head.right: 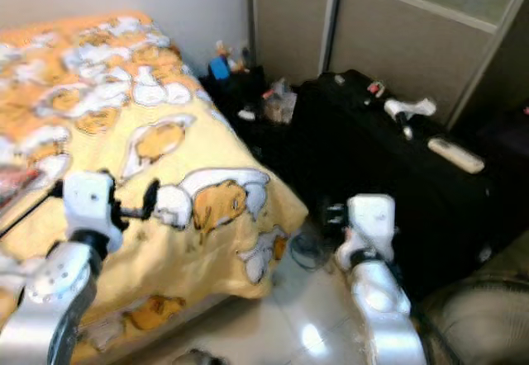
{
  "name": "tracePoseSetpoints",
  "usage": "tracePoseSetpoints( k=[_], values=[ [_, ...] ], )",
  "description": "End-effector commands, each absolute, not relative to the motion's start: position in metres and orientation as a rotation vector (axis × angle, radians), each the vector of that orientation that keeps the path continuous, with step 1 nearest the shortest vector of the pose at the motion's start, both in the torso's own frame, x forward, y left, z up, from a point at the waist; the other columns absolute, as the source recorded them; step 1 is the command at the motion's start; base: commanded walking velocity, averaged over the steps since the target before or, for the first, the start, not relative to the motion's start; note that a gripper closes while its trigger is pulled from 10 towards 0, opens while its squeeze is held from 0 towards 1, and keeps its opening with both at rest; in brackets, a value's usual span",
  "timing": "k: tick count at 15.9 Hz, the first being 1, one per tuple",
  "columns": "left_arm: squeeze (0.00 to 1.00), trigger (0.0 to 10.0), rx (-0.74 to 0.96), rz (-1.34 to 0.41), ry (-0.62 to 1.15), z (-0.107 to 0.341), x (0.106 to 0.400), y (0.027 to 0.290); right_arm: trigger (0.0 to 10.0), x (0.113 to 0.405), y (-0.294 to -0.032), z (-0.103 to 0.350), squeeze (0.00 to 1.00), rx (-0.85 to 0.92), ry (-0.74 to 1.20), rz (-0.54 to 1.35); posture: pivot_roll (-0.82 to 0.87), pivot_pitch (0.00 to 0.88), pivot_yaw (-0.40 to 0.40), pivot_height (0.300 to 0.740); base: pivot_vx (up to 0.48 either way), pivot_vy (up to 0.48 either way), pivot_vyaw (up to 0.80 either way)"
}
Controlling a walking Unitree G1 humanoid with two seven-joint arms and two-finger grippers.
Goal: Clean up the room
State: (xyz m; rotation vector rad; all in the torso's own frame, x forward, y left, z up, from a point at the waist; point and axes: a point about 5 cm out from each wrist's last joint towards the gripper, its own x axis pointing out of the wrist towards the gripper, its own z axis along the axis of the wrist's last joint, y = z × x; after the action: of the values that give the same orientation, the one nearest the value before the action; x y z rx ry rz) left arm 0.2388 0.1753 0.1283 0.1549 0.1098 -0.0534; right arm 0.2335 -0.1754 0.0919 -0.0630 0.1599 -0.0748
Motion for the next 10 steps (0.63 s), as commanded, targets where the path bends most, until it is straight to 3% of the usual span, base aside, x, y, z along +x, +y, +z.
tracePoseSetpoints(
  k=[1,8,9,10],
  values=[
    [1.0,10.0,0.167,-0.049,0.112,0.131,0.242,0.179,10.0,0.235,-0.17,0.096,1.0,-0.022,0.13,-0.043,0.01,0.0,0.047,0.74,0.0,0.292,0.0],
    [1.0,10.0,0.168,-0.057,0.111,0.133,0.244,0.177,10.0,0.236,-0.164,0.091,1.0,-0.006,0.204,0.024,0.03,0.0,0.051,0.74,0.0,0.289,0.0],
    [1.0,10.0,0.169,-0.053,0.113,0.133,0.242,0.178,10.0,0.234,-0.162,0.089,0.0,0.0,0.216,0.034,0.03,0.0,0.049,0.74,0.0,0.285,0.0],
    [1.0,10.0,0.172,-0.054,0.113,0.133,0.242,0.178,10.0,0.235,-0.161,0.089,0.0,-0.005,0.217,0.031,0.03,0.0,0.049,0.74,0.0,0.292,0.0]
  ],
)
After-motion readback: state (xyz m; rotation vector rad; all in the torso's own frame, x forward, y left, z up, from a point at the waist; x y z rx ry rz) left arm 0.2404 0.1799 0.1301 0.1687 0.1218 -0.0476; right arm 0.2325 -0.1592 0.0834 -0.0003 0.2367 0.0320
